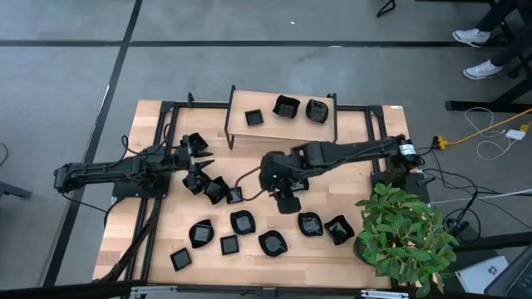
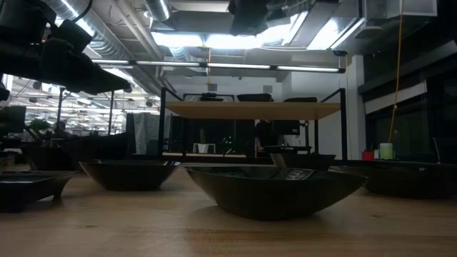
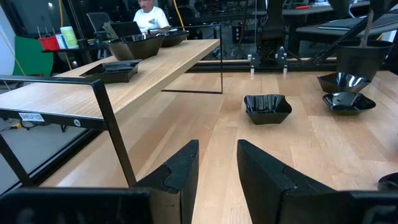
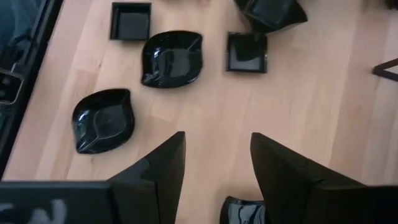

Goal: Pick & Place Mini shaped plates
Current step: Stack the leaf-shaped plate on top of the leaf-shaped plate on the shelf

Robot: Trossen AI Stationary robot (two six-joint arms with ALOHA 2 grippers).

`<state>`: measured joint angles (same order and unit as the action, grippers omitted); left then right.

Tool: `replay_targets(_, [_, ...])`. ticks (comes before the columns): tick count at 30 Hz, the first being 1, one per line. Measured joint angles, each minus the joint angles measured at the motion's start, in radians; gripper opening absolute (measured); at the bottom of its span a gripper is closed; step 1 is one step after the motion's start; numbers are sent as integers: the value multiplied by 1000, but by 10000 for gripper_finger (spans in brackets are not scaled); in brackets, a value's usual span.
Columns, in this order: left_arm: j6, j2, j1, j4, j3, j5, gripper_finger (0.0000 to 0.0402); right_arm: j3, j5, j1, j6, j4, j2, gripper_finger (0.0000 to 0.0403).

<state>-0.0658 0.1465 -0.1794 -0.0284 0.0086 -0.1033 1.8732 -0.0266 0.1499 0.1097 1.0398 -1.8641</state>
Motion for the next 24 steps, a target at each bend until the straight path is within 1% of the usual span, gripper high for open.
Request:
replay_targets(10, [0,0,0,0,0,0,104,0,1,70,1,202,0,180])
replay_targets(19, [0,0,0,0,0,0,104,0,0,132,0,298,0,180])
replay_targets(24, [0,0,0,0,0,0,104,0,-3,159,0,299,0,180])
